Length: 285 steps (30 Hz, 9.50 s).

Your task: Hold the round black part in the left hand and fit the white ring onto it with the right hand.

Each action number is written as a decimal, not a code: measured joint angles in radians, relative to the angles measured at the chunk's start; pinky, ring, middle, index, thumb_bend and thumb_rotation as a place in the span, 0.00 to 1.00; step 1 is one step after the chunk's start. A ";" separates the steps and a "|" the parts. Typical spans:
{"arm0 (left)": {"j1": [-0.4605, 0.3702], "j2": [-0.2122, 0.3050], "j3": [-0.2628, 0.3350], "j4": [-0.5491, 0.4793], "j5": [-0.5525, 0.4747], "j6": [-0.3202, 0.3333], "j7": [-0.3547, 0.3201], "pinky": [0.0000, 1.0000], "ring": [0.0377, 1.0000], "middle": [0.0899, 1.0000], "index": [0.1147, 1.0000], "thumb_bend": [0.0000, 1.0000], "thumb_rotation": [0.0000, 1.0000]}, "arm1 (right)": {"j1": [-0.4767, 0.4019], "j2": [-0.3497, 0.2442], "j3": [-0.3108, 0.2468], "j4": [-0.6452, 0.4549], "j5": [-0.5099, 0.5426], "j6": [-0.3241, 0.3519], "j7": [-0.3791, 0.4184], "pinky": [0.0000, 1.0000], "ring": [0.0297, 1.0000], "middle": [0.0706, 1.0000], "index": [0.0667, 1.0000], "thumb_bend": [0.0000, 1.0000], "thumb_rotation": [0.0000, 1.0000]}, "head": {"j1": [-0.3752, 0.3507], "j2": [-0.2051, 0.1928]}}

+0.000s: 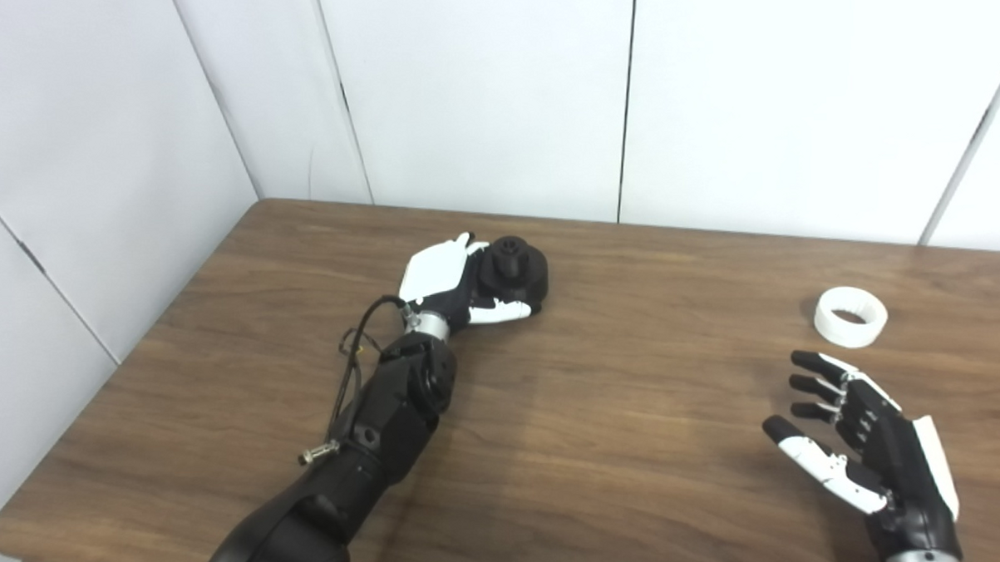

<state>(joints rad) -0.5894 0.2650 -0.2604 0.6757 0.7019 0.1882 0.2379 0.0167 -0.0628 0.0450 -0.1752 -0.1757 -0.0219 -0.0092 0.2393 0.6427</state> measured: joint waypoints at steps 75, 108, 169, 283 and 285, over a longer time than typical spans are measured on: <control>0.416 -0.053 -0.069 -0.630 -0.105 -0.074 -0.125 0.92 0.96 0.96 0.57 0.82 0.31 | -0.003 0.006 -0.003 -0.043 -0.010 0.049 -0.006 0.69 0.78 0.82 0.71 0.75 0.36 | -0.051 0.018; 0.614 -0.103 -0.137 -0.862 -0.010 -0.104 -0.254 0.95 0.96 0.95 0.56 0.83 0.31 | -0.003 0.026 0.035 -0.063 -0.070 0.066 -0.018 0.68 0.78 0.82 0.72 0.71 0.37 | -0.352 0.025; 0.638 -0.028 -0.016 -0.872 -0.083 -0.232 -0.350 0.93 0.97 0.96 0.56 0.82 0.29 | -0.387 -0.159 -0.027 -0.019 -0.540 0.322 -0.071 0.60 0.81 0.88 0.76 0.73 0.40 | -0.545 -0.023; 0.647 -0.051 -0.034 -0.902 -0.027 -0.200 -0.364 0.93 0.97 0.96 0.56 0.82 0.30 | -0.602 -0.344 0.225 0.604 -0.464 0.242 0.118 0.95 0.96 0.95 0.76 0.88 0.47 | -0.468 0.005; 0.647 -0.051 -0.034 -0.902 -0.028 -0.200 -0.365 0.94 0.97 0.95 0.56 0.82 0.30 | -0.601 -0.344 0.223 0.604 -0.464 0.242 0.118 0.94 0.96 0.94 0.73 0.86 0.45 | -0.466 0.006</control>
<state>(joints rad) 0.0575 0.2141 -0.2941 -0.2264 0.6743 -0.0116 -0.1267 -0.5844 -0.4071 0.2682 0.4286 -0.6393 0.2201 0.1085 -0.2270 0.6489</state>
